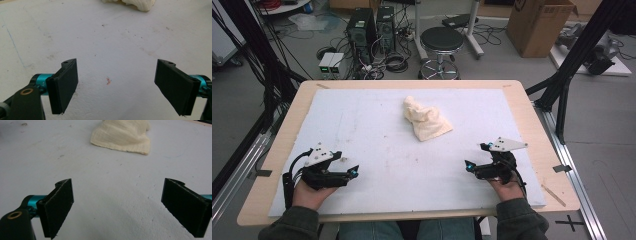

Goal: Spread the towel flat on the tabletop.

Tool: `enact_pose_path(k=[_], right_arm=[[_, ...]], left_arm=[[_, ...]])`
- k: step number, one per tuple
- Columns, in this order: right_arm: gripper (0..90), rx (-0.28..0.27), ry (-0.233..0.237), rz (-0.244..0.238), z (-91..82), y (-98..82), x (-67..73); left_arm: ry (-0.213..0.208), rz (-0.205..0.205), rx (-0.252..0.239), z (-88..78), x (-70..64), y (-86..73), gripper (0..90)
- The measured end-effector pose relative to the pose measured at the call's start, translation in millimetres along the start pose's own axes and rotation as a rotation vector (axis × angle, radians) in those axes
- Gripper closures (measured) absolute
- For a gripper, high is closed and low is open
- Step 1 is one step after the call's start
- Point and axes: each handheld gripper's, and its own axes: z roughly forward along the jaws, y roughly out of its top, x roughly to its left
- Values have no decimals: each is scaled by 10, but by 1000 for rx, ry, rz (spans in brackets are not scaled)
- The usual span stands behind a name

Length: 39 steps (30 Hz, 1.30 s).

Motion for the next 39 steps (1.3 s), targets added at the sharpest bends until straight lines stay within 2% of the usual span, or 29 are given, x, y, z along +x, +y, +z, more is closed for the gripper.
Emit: enact_pose_path(k=[25, 39], right_arm=[[101, -3, 0, 6, 8, -5, -13], [101, -10, -1, 22, 36, 108, -62]], left_arm=[[1, 4, 0, 16, -2, -14, 195], [5, -5, -7, 24, 10, -7, 195]])
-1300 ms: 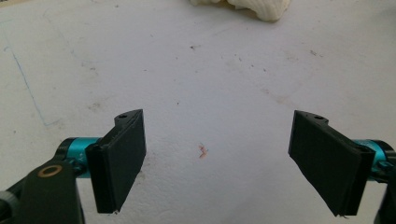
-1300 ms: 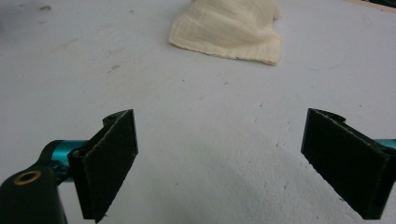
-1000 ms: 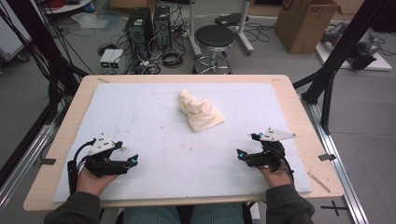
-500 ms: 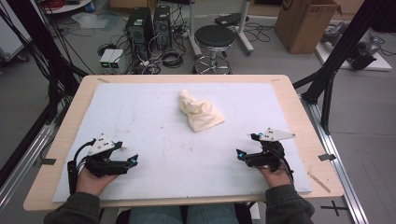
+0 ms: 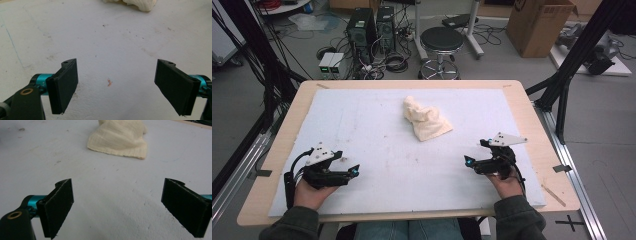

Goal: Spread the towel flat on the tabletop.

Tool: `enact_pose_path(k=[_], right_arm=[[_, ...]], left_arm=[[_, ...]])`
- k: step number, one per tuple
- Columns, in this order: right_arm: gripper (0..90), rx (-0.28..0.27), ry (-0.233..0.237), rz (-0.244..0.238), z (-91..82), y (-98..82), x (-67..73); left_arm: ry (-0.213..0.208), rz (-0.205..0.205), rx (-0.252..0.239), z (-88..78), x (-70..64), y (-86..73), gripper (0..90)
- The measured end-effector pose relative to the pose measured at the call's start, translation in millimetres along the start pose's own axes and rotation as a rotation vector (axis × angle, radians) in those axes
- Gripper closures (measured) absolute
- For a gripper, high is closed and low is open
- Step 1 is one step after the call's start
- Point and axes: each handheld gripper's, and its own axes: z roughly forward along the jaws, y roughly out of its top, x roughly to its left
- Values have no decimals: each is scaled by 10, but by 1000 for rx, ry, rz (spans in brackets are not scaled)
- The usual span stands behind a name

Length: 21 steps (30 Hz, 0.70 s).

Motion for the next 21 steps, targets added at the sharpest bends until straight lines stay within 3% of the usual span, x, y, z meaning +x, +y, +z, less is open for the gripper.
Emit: enact_pose_path(k=[8, 21], right_arm=[[101, 21, 19, -11, 61, 137, -16], [101, 65, 63, -44, 176, 531, -86]], left_arm=[[7, -8, -12, -22, 6, -2, 195], [1, -6, -12, -4, 1, 16, 195]])
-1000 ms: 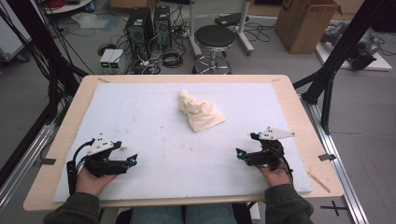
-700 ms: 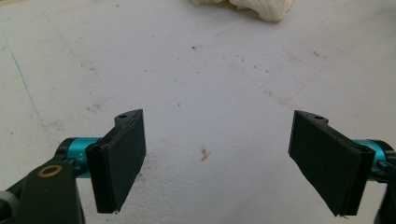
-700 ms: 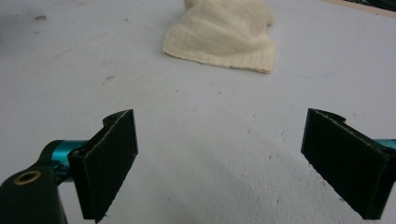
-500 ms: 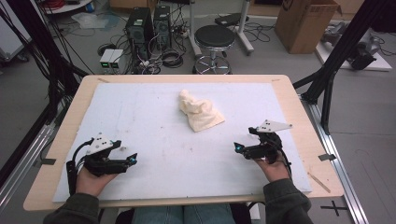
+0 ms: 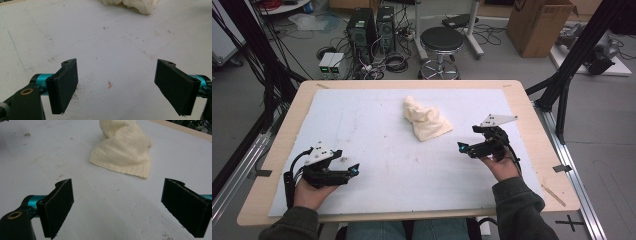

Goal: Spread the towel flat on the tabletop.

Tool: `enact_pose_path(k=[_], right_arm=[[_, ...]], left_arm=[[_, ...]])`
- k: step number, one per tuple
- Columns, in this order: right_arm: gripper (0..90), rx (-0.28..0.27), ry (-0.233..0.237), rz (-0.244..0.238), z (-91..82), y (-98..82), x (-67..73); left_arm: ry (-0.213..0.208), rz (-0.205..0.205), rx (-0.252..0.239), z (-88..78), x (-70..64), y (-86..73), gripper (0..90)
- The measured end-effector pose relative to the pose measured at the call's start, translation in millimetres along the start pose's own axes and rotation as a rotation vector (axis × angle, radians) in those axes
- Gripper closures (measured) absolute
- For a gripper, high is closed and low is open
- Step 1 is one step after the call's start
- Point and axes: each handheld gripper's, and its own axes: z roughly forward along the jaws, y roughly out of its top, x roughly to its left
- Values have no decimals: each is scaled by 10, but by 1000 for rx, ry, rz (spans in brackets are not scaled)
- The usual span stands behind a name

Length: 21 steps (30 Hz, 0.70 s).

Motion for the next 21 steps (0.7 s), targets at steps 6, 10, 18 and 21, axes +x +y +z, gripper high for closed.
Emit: enact_pose_path(k=[6, 10, 18, 21], right_arm=[[101, 7, 16, -16, 53, 181, -25], [101, 11, 22, -21, 94, 291, -50], [102, 9, 23, -38, 191, 521, -89], [103, 12, 20, -51, 268, 638, -101]], left_arm=[[-1, 5, -4, 6, -5, 13, 195], [-1, 2, -3, 9, -2, 12, 195], [2, 3, -8, -2, 9, 14, 195], [2, 2, -7, -6, 18, 14, 195]])
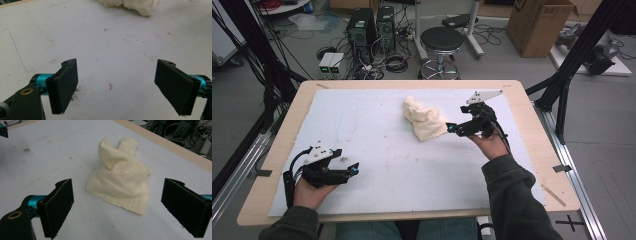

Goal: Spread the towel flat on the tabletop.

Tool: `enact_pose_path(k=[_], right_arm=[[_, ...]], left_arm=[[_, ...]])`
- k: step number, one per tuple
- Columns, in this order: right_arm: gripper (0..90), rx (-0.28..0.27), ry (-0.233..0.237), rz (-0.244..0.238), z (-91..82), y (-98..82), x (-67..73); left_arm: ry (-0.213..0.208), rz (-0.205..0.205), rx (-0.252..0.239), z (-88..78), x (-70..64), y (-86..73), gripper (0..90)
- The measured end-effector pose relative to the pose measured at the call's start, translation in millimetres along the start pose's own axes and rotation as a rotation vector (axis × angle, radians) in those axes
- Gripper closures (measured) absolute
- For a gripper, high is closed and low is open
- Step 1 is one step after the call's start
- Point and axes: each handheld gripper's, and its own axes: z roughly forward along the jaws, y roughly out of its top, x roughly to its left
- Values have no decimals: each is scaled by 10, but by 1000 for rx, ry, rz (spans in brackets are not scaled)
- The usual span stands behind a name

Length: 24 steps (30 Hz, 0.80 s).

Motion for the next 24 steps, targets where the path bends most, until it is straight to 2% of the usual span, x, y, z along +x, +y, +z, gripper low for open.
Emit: enact_pose_path(k=[6, 17, 24], right_arm=[[105, 1, 4, 2, 109, 126, -7], [165, 29, 6, 9, 498, 317, -41], [197, 40, 12, 20, 726, 364, -48]], left_arm=[[1, 1, -3, -3, 5, 0, 195], [-2, -3, 0, 15, 9, 6, 195], [-4, -5, -1, 13, 20, 7, 195]])
